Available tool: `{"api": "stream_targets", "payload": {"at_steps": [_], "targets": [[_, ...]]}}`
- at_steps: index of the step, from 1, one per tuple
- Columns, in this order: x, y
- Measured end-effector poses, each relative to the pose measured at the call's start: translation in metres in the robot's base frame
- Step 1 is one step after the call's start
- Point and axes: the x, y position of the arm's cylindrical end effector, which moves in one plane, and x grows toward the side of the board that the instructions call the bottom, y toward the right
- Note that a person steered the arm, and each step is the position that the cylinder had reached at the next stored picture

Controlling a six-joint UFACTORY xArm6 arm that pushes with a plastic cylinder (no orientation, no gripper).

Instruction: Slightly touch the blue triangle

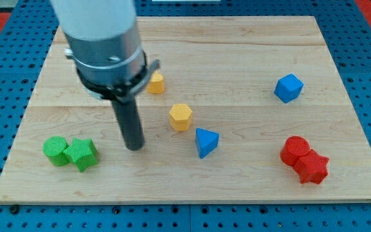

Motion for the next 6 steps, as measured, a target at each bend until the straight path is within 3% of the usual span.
{"api": "stream_targets", "payload": {"at_steps": [1, 6], "targets": [[0.018, 0.034], [0.002, 0.088]]}}
